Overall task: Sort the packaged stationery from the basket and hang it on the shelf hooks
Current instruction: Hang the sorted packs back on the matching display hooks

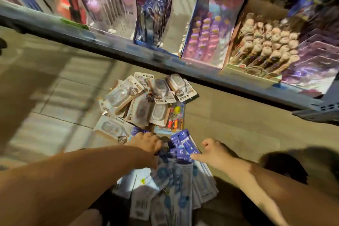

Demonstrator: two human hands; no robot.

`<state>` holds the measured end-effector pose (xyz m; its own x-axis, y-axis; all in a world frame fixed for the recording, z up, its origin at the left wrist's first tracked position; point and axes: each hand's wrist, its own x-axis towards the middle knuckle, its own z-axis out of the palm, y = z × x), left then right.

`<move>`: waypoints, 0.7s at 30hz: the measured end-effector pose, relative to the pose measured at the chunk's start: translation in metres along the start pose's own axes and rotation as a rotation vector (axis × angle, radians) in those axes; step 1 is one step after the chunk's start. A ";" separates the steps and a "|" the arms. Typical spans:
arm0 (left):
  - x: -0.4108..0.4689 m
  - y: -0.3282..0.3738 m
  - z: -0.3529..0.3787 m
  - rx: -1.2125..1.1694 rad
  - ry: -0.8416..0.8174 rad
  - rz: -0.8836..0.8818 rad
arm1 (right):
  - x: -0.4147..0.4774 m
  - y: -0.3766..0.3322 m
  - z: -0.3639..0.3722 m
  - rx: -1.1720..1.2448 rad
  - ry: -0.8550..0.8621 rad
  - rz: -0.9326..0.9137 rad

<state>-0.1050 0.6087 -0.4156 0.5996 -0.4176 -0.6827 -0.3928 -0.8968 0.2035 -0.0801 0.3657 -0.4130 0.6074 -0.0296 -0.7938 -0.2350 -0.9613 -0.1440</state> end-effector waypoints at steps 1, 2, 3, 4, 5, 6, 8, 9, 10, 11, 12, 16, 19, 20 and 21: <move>0.000 0.004 0.004 -0.006 -0.001 -0.017 | 0.000 0.007 0.006 0.009 0.001 0.014; -0.001 0.008 0.008 -0.006 -0.006 -0.039 | 0.002 0.012 0.014 0.030 -0.006 0.021; -0.003 0.010 0.011 0.003 -0.014 -0.057 | 0.003 0.016 0.022 0.046 -0.016 0.026; -0.004 0.012 0.013 0.018 -0.020 -0.070 | 0.003 0.019 0.030 0.045 -0.027 0.020; -0.005 0.014 0.017 0.043 -0.029 -0.079 | 0.002 0.021 0.038 0.043 -0.044 0.015; -0.005 0.016 0.019 0.074 -0.034 -0.082 | 0.002 0.022 0.045 0.045 -0.060 0.008; -0.003 0.019 0.024 0.117 -0.031 -0.092 | -0.001 0.022 0.054 0.072 -0.099 0.004; -0.002 0.022 0.024 0.118 -0.030 -0.099 | -0.002 0.020 0.057 0.089 -0.101 0.007; 0.000 0.025 0.025 0.114 -0.032 -0.103 | -0.001 0.019 0.059 0.111 -0.093 0.016; 0.001 0.028 0.025 0.106 -0.033 -0.105 | -0.001 0.018 0.060 0.138 -0.083 0.021; 0.003 0.031 0.025 0.097 -0.028 -0.107 | 0.000 0.017 0.062 0.166 -0.078 0.019; 0.010 0.036 0.028 0.023 -0.022 -0.170 | 0.004 0.013 0.065 0.219 -0.120 0.076; 0.016 0.036 0.024 -0.035 -0.020 -0.226 | 0.005 0.009 0.065 0.216 -0.172 0.051; 0.018 0.036 0.023 -0.039 -0.012 -0.231 | 0.005 0.008 0.066 0.241 -0.185 0.034; 0.020 0.034 0.023 -0.040 -0.008 -0.234 | 0.005 0.007 0.067 0.292 -0.196 0.032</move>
<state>-0.1224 0.5728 -0.4380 0.6655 -0.1965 -0.7200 -0.2160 -0.9741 0.0663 -0.1300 0.3768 -0.4573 0.4461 0.0223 -0.8947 -0.4754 -0.8411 -0.2580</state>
